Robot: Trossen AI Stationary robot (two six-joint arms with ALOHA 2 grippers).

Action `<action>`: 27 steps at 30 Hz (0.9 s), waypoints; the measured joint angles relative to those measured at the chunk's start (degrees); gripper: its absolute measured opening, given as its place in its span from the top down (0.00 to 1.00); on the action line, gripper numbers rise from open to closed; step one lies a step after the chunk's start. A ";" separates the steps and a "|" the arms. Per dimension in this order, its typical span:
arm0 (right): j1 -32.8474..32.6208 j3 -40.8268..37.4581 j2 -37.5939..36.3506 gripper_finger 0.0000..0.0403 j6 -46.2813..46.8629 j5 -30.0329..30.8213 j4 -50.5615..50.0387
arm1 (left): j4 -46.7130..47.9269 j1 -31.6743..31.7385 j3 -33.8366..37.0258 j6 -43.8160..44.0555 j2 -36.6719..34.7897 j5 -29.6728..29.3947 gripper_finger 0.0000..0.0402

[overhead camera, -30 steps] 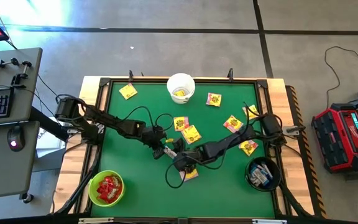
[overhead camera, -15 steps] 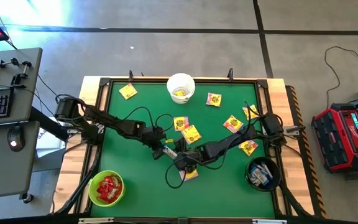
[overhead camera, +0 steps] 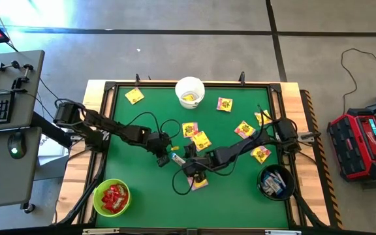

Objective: Sort candy by brand, put in halloween buckets
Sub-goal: Put the white candy into the black bucket

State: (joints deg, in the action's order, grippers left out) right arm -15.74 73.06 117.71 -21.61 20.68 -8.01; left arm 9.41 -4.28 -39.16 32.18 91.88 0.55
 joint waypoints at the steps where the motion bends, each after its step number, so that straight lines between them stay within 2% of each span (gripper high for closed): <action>1: 0.26 0.00 0.00 0.49 0.53 -0.77 -0.08 | -0.31 -0.07 0.00 0.14 0.01 -0.07 0.95; 6: 1.84 0.00 0.04 0.49 2.18 -4.45 -0.72 | -0.81 -0.25 0.02 0.71 0.07 -0.15 0.95; 16: 2.09 0.00 0.07 0.48 1.55 -4.64 -1.27 | -1.65 -0.26 0.02 1.68 0.13 -0.19 0.95; 27: 0.21 0.00 0.11 0.44 -12.36 -0.38 0.78 | -3.45 -0.34 0.04 1.16 0.78 -1.09 0.95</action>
State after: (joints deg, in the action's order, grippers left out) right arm -15.52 73.06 117.82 -33.97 20.30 -7.23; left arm 5.96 -4.62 -39.11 33.34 92.66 -0.53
